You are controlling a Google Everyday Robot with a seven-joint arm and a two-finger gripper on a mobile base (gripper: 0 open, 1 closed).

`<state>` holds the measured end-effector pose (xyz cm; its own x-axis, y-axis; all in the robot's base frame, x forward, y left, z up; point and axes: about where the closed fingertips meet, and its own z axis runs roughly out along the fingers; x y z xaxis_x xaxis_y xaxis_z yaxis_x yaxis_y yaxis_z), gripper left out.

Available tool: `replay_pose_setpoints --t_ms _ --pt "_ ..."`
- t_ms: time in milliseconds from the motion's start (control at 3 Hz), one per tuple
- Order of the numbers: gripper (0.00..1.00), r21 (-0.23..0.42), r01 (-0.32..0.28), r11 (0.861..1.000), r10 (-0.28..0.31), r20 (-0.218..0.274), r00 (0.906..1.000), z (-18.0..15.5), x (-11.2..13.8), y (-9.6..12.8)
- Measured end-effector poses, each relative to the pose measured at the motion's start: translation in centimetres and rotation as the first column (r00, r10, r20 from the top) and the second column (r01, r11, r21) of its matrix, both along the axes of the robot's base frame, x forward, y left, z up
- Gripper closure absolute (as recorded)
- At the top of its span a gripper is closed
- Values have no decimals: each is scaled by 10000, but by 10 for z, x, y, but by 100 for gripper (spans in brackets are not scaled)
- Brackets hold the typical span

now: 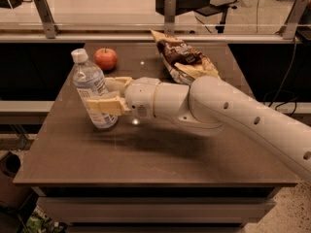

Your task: Place blue plastic bottle upright

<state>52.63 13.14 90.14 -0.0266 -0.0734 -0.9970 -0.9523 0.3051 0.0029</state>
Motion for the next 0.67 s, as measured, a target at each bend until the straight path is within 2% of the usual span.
replay_pose_setpoints --t_ms 333,667 --pt "100 253 89 9996 -85 -126 9999 -9 -1 0" --pt "92 252 87 9996 -84 -125 9999 -9 -1 0"
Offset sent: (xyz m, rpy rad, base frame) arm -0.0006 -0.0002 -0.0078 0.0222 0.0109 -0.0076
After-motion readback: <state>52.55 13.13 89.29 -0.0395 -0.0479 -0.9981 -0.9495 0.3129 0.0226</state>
